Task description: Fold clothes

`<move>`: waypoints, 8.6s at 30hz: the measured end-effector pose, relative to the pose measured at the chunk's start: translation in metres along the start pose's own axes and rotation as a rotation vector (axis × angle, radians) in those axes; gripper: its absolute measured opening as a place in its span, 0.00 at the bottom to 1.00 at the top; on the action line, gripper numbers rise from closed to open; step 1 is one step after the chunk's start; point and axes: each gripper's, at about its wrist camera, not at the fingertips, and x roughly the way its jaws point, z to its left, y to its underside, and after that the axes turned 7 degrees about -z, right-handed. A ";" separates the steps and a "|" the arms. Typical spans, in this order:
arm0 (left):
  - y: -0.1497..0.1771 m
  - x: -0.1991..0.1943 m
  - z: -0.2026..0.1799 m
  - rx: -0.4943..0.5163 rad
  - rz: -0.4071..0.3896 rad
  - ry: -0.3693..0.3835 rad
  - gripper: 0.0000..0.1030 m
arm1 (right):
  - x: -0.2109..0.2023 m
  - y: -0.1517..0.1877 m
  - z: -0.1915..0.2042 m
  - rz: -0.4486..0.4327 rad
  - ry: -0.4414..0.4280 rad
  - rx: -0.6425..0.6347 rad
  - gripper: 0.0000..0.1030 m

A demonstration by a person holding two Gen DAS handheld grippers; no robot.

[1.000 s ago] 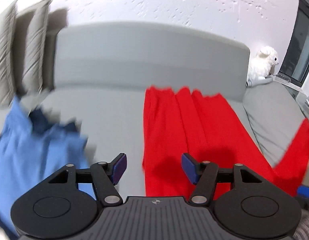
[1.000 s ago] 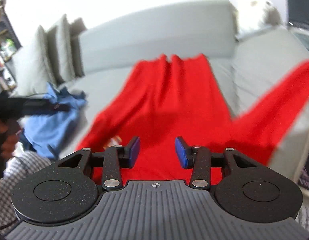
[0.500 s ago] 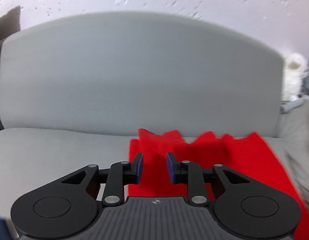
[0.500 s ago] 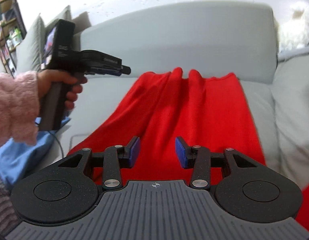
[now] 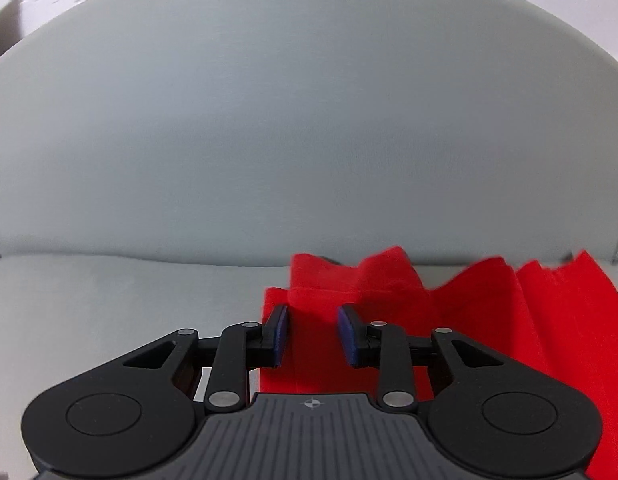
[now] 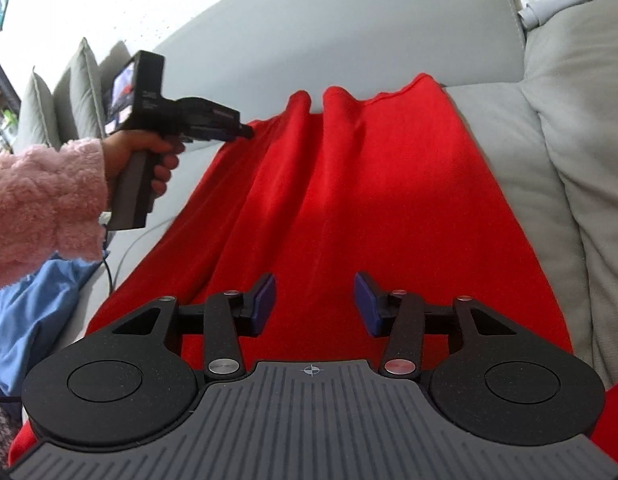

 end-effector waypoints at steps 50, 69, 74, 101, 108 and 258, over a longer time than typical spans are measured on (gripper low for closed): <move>-0.036 -0.078 -0.030 0.240 -0.115 -0.016 0.07 | 0.007 0.002 0.000 0.027 -0.019 0.017 0.55; -0.114 -0.372 0.081 0.219 -0.310 -0.264 0.07 | -0.017 0.008 0.094 0.280 0.219 -0.295 0.47; -0.089 -0.392 0.166 0.095 -0.226 -0.375 0.07 | -0.058 0.000 0.115 0.253 0.222 -0.258 0.47; 0.138 -0.404 0.283 -0.613 -0.031 -0.214 0.20 | -0.120 0.062 0.235 0.305 0.006 -0.510 0.51; 0.181 -0.384 0.304 -0.902 -0.087 -0.186 0.09 | -0.121 0.083 0.264 0.299 -0.065 -0.552 0.51; 0.207 -0.451 -0.005 -0.042 0.066 -0.073 0.87 | -0.241 0.025 0.132 0.116 0.270 -0.378 0.82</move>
